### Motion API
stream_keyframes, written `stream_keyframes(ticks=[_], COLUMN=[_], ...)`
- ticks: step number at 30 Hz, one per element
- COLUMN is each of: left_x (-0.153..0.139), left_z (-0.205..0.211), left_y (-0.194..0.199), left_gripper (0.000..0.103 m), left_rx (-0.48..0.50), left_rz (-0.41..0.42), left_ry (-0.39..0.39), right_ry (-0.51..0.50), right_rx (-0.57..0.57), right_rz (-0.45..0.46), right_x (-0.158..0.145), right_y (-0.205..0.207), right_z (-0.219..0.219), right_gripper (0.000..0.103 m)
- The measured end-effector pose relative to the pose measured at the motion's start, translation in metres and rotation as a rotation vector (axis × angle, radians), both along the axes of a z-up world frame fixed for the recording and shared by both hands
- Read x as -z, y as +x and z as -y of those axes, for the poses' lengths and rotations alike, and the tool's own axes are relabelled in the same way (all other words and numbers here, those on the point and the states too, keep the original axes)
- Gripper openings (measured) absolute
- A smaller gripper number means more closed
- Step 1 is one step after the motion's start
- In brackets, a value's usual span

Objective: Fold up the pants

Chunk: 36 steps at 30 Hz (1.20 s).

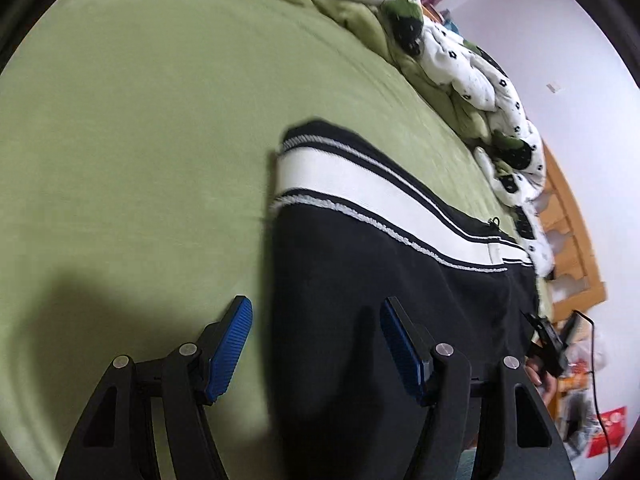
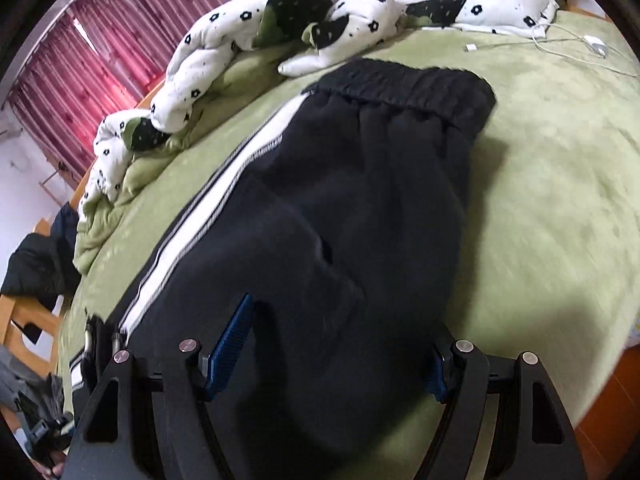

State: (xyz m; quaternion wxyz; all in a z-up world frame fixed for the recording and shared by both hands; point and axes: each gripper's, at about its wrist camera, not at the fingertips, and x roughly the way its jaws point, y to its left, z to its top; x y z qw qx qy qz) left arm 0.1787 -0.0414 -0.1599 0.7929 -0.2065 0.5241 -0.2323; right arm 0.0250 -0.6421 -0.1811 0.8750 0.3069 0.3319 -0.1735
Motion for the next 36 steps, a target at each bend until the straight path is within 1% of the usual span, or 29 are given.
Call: stream_keyframes(ticks=[2, 3, 5, 6, 7, 8, 9, 10, 12, 14, 17, 20, 21, 23, 26, 29, 31, 32, 33, 34, 35, 36], left_x=[0.002, 0.004, 0.004, 0.003, 0.001, -0.002, -0.005, -0.009, -0.021, -0.036, -0.057, -0.073, -0.081, -0.093, -0.108, -0.118, -0.115, -0.108, -0.102, -0.089, -0.074, -0.065], left_z=[0.006, 0.010, 0.016, 0.019, 0.022, 0.024, 0.023, 0.022, 0.017, 0.013, 0.006, -0.012, -0.022, -0.045, -0.096, -0.152, -0.178, -0.186, -0.191, -0.193, -0.197, -0.198], left_y=[0.006, 0.011, 0.016, 0.018, 0.021, 0.022, 0.022, 0.021, 0.020, 0.021, 0.026, 0.032, 0.034, 0.034, 0.034, 0.035, 0.036, 0.038, 0.040, 0.042, 0.044, 0.045], left_gripper=[0.063, 0.062, 0.061, 0.054, 0.046, 0.032, 0.026, 0.022, 0.011, 0.010, 0.010, 0.010, 0.010, 0.010, 0.010, 0.010, 0.010, 0.010, 0.011, 0.011, 0.014, 0.021], left_rx=[0.024, 0.032, 0.029, 0.030, 0.027, 0.018, 0.004, -0.013, -0.030, -0.030, -0.032, -0.040, -0.051, -0.088, -0.148, -0.203, -0.223, -0.222, -0.221, -0.219, -0.221, -0.228], left_rz=[0.025, 0.024, 0.016, 0.011, 0.012, 0.014, 0.012, 0.008, 0.025, 0.052, 0.081, 0.100, 0.113, 0.136, 0.166, 0.169, 0.171, 0.163, 0.154, 0.135, 0.114, 0.106], left_ry=[-0.032, -0.045, -0.057, -0.049, -0.030, -0.010, -0.011, -0.032, -0.056, -0.081, -0.123, -0.176, -0.180, -0.162, -0.133, -0.040, 0.032, 0.099, 0.139, 0.182, 0.223, 0.247], right_ry=[0.022, 0.035, 0.065, 0.069, 0.070, 0.061, 0.040, 0.020, -0.054, -0.117, -0.181, -0.211, -0.221, -0.222, -0.206, -0.160, -0.137, -0.131, -0.123, -0.115, -0.120, -0.125], right_rx=[0.013, 0.019, 0.046, 0.055, 0.050, 0.026, 0.021, 0.029, 0.040, 0.028, 0.007, -0.024, -0.046, -0.100, -0.207, -0.292, -0.351, -0.380, -0.397, -0.413, -0.400, -0.377], right_rz=[0.023, 0.032, 0.038, 0.029, 0.023, 0.008, 0.005, 0.013, 0.022, 0.038, 0.055, 0.103, 0.124, 0.159, 0.219, 0.244, 0.229, 0.199, 0.166, 0.105, 0.055, 0.007], right_x=[0.001, 0.001, 0.001, 0.002, 0.001, -0.002, -0.008, -0.015, -0.040, -0.065, -0.103, -0.136, -0.150, -0.165, -0.181, -0.175, -0.155, -0.138, -0.124, -0.102, -0.085, -0.070], right_y=[0.013, 0.018, 0.028, 0.032, 0.035, 0.039, 0.039, 0.039, 0.041, 0.047, 0.057, 0.062, 0.066, 0.070, 0.080, 0.094, 0.106, 0.114, 0.121, 0.131, 0.137, 0.142], right_z=[0.010, 0.015, 0.024, 0.026, 0.026, 0.024, 0.021, 0.017, 0.000, -0.017, -0.045, -0.074, -0.089, -0.113, -0.156, -0.192, -0.214, -0.224, -0.230, -0.237, -0.238, -0.236], right_gripper=[0.074, 0.074, 0.070, 0.057, 0.036, 0.028, 0.020, 0.018, 0.017, 0.016, 0.015, 0.015, 0.015, 0.015, 0.015, 0.015, 0.015, 0.015, 0.015, 0.015, 0.015, 0.015])
